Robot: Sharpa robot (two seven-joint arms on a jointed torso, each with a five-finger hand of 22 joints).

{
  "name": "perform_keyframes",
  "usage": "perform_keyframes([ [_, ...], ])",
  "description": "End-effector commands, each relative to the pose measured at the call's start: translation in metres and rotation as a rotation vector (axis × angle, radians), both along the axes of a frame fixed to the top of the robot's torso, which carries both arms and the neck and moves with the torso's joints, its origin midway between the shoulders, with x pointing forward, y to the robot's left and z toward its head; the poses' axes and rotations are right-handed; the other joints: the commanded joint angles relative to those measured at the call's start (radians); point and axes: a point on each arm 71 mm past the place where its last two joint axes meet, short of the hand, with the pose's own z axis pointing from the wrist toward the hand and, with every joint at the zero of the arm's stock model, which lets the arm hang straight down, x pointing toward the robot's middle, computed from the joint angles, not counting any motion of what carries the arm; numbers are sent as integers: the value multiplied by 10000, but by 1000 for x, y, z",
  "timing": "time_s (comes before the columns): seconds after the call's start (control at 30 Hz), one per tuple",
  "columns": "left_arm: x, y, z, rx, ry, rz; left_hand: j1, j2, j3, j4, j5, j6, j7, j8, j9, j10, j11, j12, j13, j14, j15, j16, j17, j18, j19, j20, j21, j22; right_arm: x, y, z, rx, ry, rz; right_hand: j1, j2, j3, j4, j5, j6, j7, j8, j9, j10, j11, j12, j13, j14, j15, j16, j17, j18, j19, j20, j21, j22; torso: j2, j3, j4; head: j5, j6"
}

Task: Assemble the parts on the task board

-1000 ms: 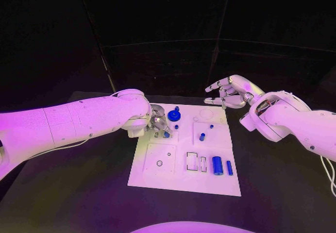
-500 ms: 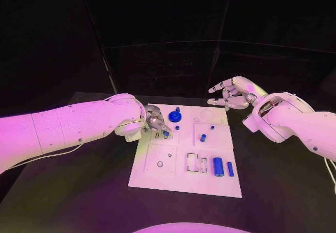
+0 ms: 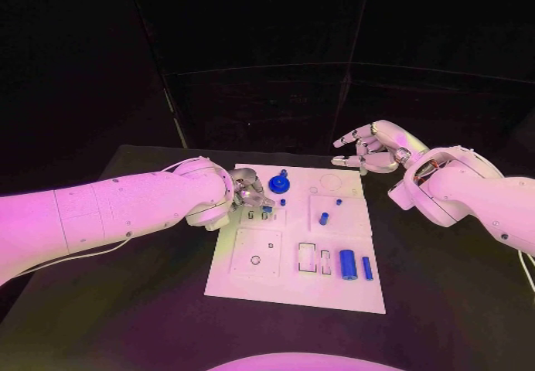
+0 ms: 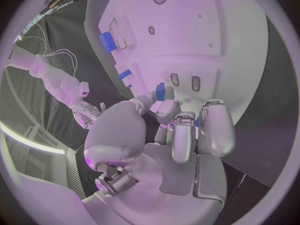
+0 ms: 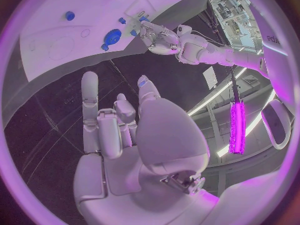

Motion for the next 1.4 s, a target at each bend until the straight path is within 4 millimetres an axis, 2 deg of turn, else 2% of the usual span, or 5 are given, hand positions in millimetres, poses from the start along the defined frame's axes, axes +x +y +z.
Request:
perform_keyframes([
  [0.03,2,-2,3,208,-798,-103,75,64,1730,-1707,36,-36,-13,46,8,127,-24,64,9,1054,-29,62,2633,-123,130,-10,50,9,0,1,1,1,92,135,22,58,-64,-15,52,-86,-8,66,5,-4,6,34,6,322,0,-2,10,143,19,-18,-44,-14,2,0,-7,4,-8],
  [0.27,0,-4,-1,607,-672,-236,77,53,1758,-1713,36,-35,-15,55,21,151,-25,94,46,1054,-30,62,2633,-125,134,-11,56,18,0,2,0,-13,125,177,22,58,-64,-15,52,-86,-8,66,5,-4,6,34,6,322,0,-2,10,143,19,-18,-44,-14,13,-8,-18,41,-28],
  [0.53,0,-3,-5,1188,-422,-367,76,41,1792,-1718,38,-33,-16,68,38,151,-26,87,35,1054,-32,62,2633,-121,132,-13,46,2,1,3,0,-13,128,188,22,58,-64,-15,52,-86,-8,66,5,-4,6,34,6,322,0,-2,10,143,19,-18,-44,-14,8,-3,1,56,-77],
  [0.87,0,-2,-7,1480,-240,-496,78,35,1828,-1725,43,-33,-16,79,53,161,-27,98,48,1054,-34,62,2633,-119,130,-15,37,-11,1,4,0,-7,119,201,32,52,-74,-18,46,-89,-8,70,4,-11,6,30,-4,316,-1,-15,-16,143,20,-18,-45,-15,6,-3,-9,79,-123],
  [1.4,-2,-3,-8,1665,42,-711,40,-27,1955,-1738,166,-36,-14,126,119,178,-27,108,60,1054,-35,62,2633,-122,136,-19,47,10,2,4,0,0,115,171,39,55,-81,-16,42,-91,-8,75,4,-7,6,37,1,320,-1,-8,-1,143,20,-18,-45,-16,6,-4,-8,74,-139],
])
